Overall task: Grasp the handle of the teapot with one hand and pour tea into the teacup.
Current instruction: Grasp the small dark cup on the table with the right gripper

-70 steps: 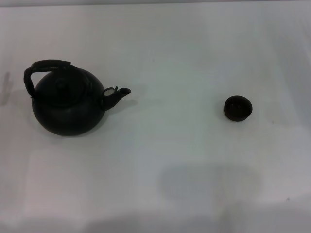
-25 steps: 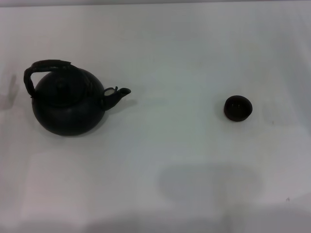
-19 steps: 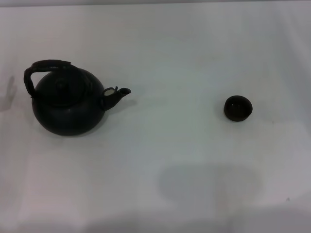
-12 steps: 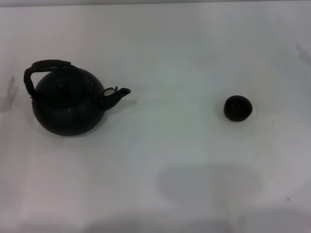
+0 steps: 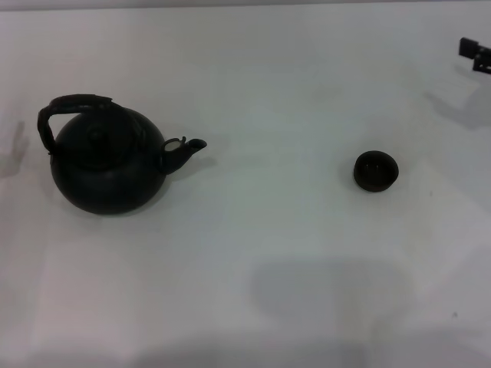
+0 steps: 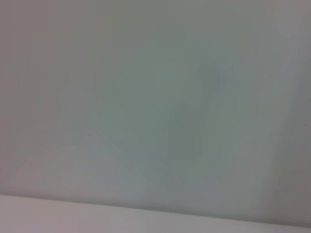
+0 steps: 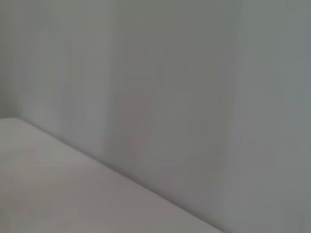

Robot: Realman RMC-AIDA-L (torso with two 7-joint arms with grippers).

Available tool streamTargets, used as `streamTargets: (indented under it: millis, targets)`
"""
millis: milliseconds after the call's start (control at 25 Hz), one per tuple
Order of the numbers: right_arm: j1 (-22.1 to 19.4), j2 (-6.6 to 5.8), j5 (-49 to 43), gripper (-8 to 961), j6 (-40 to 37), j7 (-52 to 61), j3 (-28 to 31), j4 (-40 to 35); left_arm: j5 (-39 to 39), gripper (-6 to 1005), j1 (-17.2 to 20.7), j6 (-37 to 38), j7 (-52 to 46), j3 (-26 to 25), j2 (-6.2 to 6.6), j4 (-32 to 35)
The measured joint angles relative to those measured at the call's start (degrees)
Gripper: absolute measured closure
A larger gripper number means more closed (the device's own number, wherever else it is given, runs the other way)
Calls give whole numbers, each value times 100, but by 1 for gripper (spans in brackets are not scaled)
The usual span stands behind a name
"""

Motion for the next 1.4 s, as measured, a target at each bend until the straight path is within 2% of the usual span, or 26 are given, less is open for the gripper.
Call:
streamTargets:
  millis: [560, 840, 1120, 1400]
  targets:
    - [54, 64, -93, 104, 123, 24, 30, -107, 0, 271, -31, 22, -2, 1, -5, -30]
    - [-26, 55, -534, 103, 253, 587, -2, -577, 0, 270, -26, 28, -32, 64, -16, -34]
    - [28, 33, -1379, 103, 1024, 1380, 39, -1391, 0, 270, -52, 33, -35, 64, -16, -40]
    - [238, -104, -1659, 104, 1872, 1831, 22, -1638, 0, 271, -62, 37, -36, 71, -16, -43]
